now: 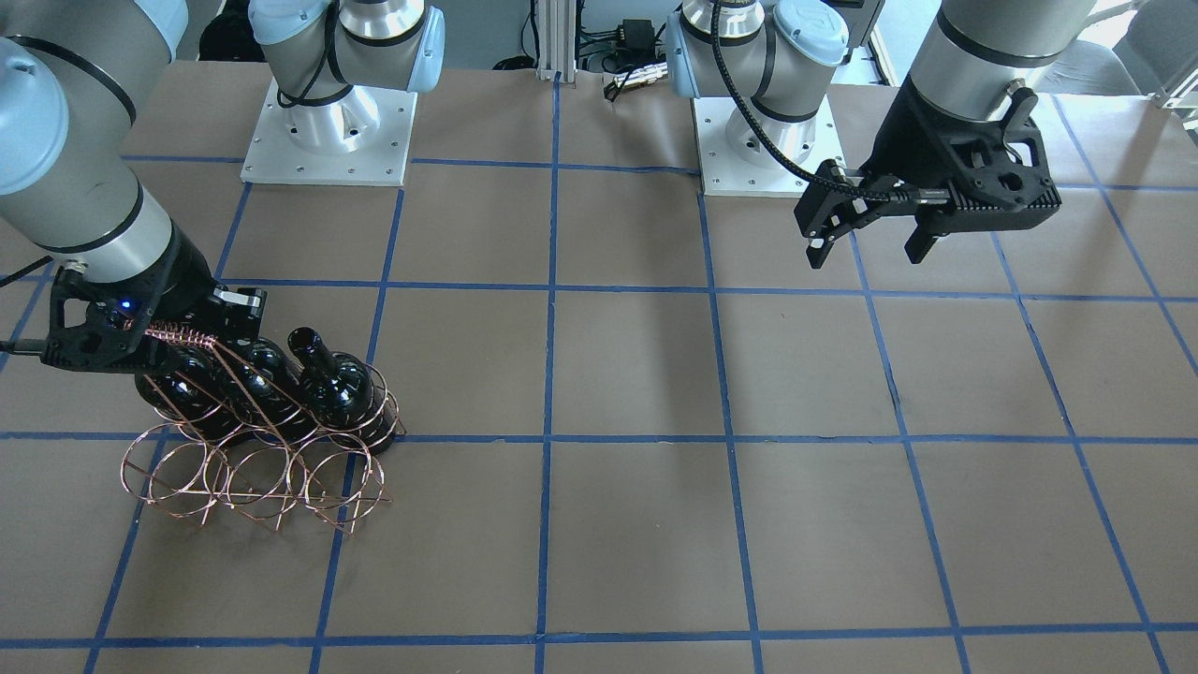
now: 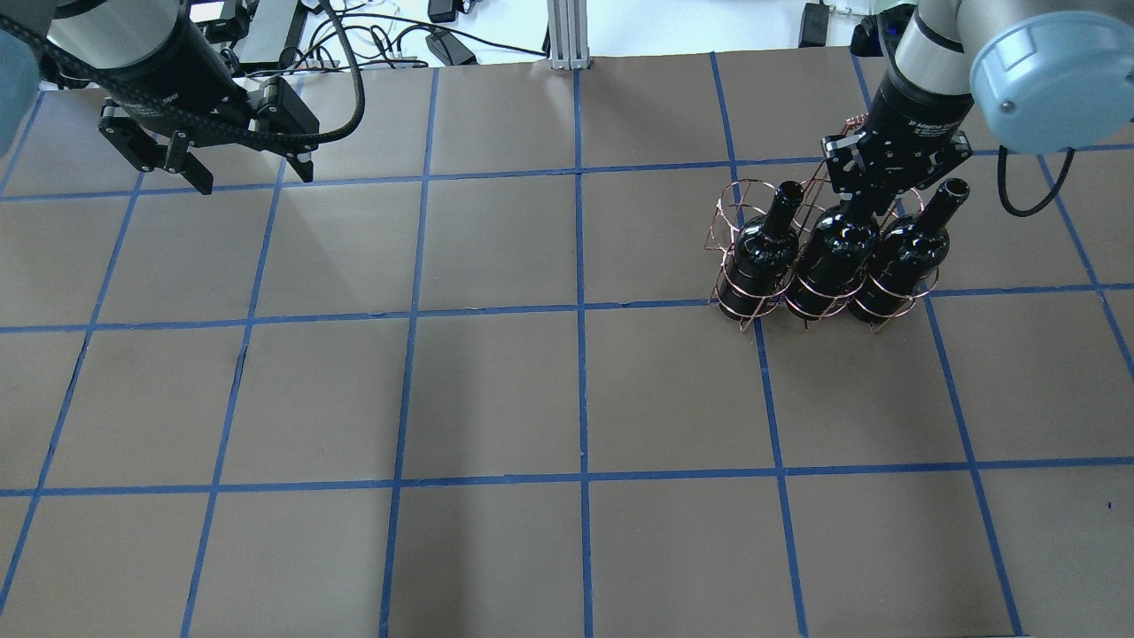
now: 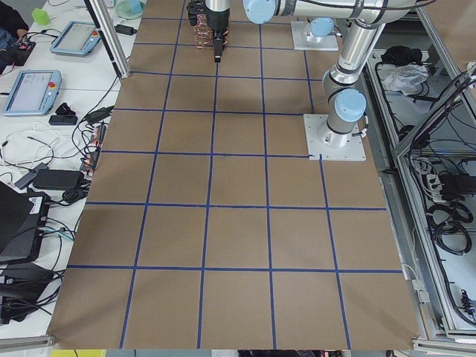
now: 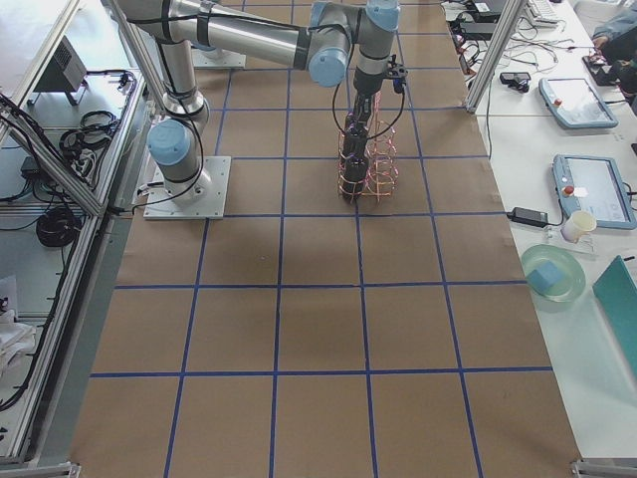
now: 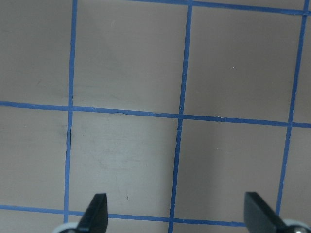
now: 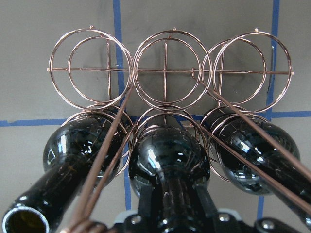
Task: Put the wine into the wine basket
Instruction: 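Lower the bottle down into the rack beside the other bottles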
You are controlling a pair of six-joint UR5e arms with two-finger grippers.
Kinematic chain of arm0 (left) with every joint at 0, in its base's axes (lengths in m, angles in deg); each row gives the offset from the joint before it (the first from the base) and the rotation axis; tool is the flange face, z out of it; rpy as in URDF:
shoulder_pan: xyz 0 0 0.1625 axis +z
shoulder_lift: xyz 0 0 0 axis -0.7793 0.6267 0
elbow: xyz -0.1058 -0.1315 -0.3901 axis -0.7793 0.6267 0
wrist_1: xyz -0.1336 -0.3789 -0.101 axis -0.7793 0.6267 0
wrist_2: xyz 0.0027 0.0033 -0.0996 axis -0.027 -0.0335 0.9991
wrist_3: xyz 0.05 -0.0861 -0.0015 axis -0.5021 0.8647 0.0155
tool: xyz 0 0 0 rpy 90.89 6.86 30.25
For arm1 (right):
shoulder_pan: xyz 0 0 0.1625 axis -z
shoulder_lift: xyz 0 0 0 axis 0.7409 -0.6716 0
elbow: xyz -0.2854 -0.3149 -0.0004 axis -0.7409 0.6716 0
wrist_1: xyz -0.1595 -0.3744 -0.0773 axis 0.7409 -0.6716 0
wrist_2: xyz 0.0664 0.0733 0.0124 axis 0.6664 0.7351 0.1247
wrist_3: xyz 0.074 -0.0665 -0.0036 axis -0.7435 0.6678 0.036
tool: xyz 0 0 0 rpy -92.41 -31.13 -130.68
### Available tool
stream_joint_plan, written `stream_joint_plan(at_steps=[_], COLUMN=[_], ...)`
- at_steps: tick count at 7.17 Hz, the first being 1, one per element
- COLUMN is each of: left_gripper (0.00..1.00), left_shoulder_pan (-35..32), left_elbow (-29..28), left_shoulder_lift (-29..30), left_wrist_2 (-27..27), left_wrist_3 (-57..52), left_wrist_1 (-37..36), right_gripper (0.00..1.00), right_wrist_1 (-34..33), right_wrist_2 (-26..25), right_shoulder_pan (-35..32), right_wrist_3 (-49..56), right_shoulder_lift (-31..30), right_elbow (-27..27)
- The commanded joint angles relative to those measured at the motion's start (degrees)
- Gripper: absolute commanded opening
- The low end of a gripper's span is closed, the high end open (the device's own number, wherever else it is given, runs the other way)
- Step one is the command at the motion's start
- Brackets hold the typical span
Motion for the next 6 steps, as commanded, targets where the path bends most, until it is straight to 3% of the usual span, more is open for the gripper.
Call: stream_joint_plan(at_steps=[1,2,3,4,6], left_gripper=[1.0,1.0,1.0,1.0,1.0], left_shoulder_pan=[0.1,0.1,0.1,0.1,0.2], left_elbow=[0.0,0.1,0.2,0.4,0.6], left_shoulder_lift=[0.1,0.1,0.2,0.4,0.5], left_wrist_2=[-0.1,-0.1,-0.1,-0.1,-0.1], left_wrist_3=[0.0,0.0,0.0,-0.1,-0.1], left_wrist_1=[0.0,0.0,0.0,0.0,-0.1], right_gripper=[0.16,0.61,0.89,0.99,1.0], right_wrist_1=[-0.5,-0.8,-2.0,-2.5,-2.0], right_wrist_2=[0.0,0.1,0.0,-0.2,-0.4], right_shoulder_pan=[0.0,0.0,0.0,0.0,0.0], right_wrist_3=[0.1,0.0,-0.4,-0.5,-0.4], right_shoulder_lift=[0.0,0.0,0.0,0.0,-1.3], right_elbow=[-0.7,-0.8,-0.8,-0.5,1.3])
